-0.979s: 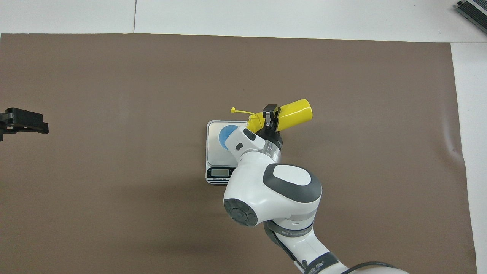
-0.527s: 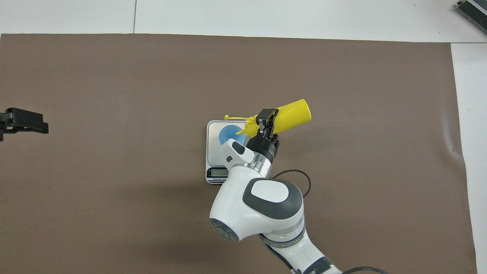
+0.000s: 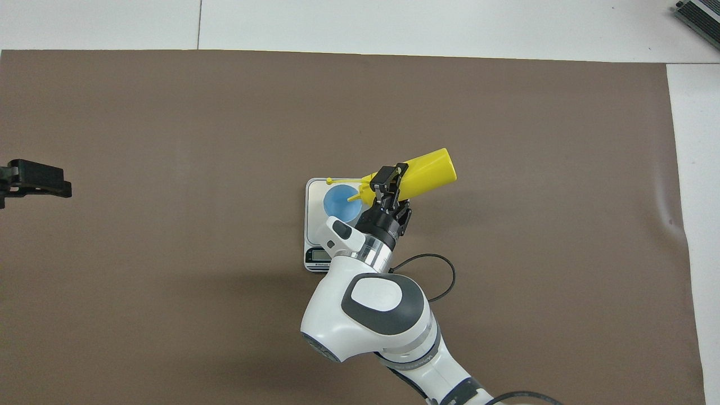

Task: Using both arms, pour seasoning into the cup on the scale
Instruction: 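Tilt the bottle nozzle over the cup with the right gripper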

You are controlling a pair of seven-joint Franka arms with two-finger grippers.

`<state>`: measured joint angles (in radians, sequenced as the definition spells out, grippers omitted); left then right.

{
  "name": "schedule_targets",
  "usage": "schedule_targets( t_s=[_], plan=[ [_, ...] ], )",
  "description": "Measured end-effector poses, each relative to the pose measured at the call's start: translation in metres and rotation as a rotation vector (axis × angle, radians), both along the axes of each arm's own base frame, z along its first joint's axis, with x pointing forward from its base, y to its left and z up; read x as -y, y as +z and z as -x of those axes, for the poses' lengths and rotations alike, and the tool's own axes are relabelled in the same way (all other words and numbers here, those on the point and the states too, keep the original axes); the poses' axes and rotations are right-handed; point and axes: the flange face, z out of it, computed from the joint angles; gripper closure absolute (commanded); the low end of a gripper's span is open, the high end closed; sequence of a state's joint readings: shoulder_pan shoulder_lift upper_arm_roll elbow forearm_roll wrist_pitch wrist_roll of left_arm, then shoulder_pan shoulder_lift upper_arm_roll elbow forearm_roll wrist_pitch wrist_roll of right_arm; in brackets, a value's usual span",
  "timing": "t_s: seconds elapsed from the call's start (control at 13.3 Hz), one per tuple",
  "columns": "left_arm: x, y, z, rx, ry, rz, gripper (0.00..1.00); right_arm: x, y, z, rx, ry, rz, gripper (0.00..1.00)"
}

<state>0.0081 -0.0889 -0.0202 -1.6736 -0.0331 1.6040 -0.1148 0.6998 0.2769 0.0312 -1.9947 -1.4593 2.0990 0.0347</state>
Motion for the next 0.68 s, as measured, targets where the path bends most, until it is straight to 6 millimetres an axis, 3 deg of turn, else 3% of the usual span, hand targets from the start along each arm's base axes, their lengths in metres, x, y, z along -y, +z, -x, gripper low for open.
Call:
schedule_targets(
  t_s=[0.68],
  plan=[
    [0.0, 0.0, 0.0, 0.0, 0.0, 0.0, 0.0, 0.001, -0.014, 0.006, 0.082, -0.037, -0.01, 1.0]
  ],
)
